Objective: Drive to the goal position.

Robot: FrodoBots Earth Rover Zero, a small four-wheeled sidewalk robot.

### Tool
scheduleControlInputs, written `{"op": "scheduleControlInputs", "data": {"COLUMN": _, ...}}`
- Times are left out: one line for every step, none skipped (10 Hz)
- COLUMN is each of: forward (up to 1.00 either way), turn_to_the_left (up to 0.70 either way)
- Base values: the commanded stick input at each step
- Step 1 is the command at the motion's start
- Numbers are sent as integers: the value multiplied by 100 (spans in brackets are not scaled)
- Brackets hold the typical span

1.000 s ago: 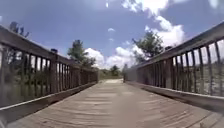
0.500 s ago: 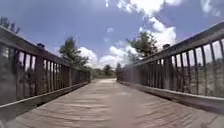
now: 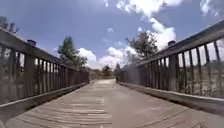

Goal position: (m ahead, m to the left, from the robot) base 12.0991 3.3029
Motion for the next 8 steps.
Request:
{"op": "scheduleControlInputs", "data": {"forward": 45, "turn_to_the_left": 0}}
{"op": "scheduleControlInputs", "data": {"forward": 45, "turn_to_the_left": 0}}
{"op": "scheduleControlInputs", "data": {"forward": 45, "turn_to_the_left": 0}}
{"op": "scheduleControlInputs", "data": {"forward": 45, "turn_to_the_left": 0}}
{"op": "scheduleControlInputs", "data": {"forward": 45, "turn_to_the_left": 0}}
{"op": "scheduleControlInputs", "data": {"forward": 45, "turn_to_the_left": 0}}
{"op": "scheduleControlInputs", "data": {"forward": 45, "turn_to_the_left": 0}}
{"op": "scheduleControlInputs", "data": {"forward": 45, "turn_to_the_left": 0}}
